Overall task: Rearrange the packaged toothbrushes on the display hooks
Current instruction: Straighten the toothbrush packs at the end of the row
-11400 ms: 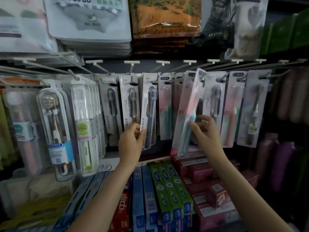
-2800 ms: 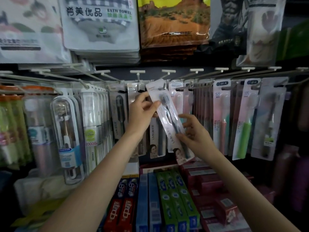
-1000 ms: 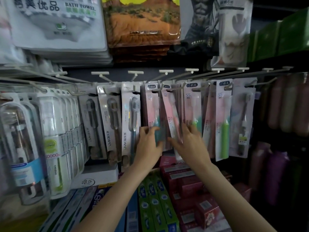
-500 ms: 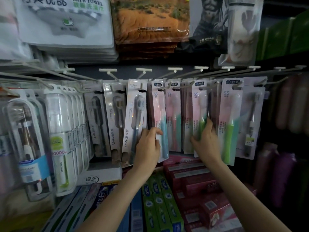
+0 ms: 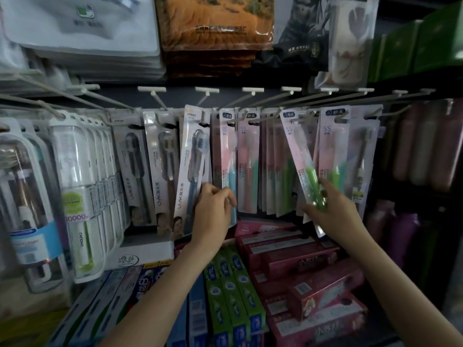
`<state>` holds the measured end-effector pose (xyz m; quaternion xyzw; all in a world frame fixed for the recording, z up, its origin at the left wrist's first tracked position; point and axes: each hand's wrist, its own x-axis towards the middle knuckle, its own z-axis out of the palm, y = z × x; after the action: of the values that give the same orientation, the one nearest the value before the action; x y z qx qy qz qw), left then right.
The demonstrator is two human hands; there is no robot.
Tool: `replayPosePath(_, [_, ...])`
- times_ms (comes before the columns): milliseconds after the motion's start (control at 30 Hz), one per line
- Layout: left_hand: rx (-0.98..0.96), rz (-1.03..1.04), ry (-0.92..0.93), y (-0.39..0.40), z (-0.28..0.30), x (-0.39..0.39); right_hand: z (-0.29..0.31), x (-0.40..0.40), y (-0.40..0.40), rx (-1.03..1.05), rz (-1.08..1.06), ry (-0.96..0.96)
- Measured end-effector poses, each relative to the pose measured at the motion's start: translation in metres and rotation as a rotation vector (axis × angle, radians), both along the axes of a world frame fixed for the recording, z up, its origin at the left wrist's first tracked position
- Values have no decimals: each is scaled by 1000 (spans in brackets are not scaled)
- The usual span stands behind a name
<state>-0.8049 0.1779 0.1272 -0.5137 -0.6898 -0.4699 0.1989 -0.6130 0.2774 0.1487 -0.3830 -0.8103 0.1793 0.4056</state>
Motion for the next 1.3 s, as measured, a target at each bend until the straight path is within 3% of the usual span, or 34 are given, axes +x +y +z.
replayPosePath(800, [-64,92,86,-8,2,-15,-40,-139,-8,-75,82,333])
replayPosePath(1300, [-51,84,105,-7,4,-18,-38,-144,-23,-59,82,144])
